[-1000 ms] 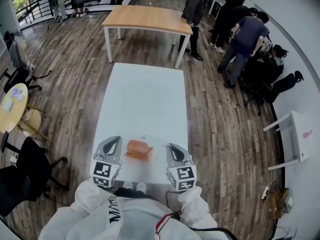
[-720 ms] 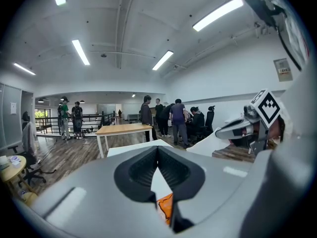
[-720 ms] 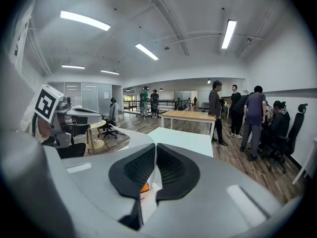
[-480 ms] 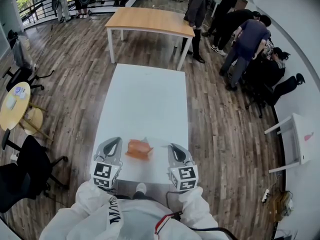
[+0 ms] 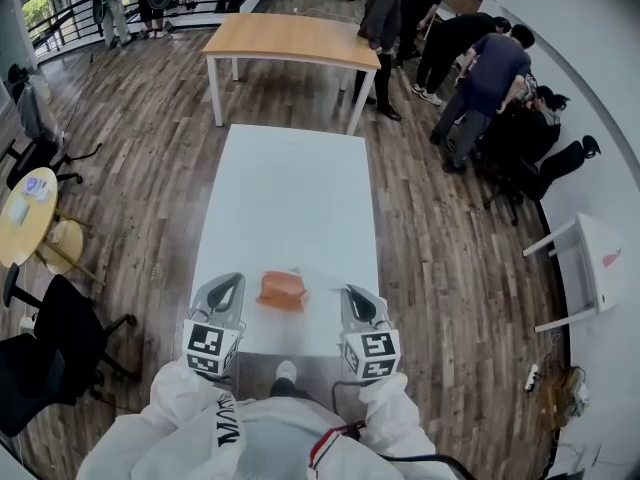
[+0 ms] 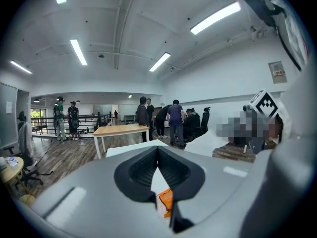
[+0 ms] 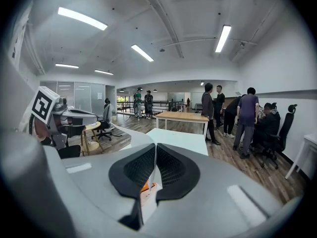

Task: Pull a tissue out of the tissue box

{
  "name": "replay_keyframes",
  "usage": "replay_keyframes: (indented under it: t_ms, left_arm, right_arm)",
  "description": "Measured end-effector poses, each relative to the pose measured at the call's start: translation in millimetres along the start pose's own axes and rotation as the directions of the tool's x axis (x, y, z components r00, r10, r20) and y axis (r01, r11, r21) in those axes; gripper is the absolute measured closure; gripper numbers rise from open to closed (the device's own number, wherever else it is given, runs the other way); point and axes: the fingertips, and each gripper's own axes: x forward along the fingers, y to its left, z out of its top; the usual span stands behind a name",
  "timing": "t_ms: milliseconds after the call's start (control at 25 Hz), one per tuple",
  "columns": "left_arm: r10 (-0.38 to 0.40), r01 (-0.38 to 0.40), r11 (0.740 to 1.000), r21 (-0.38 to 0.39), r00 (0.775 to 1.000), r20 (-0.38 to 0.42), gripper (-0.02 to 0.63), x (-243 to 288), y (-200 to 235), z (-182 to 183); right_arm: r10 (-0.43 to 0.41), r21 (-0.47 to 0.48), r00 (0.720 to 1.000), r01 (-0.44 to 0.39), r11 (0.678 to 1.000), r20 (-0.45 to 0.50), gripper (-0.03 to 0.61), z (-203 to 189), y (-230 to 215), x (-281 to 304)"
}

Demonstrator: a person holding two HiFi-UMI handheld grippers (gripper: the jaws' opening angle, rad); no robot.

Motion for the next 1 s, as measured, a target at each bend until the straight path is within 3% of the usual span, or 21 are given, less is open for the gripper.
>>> replay_keyframes:
  t_ms: [1000]
  left_arm:
    - [-0.041, 0.04, 0.999, 0.025, 0.998, 0.05, 0.614, -84, 9, -8]
  right_arm:
    - [-0.119, 0.012, 0.991, 0.118, 0.993, 0.067, 0.575, -3, 58, -58]
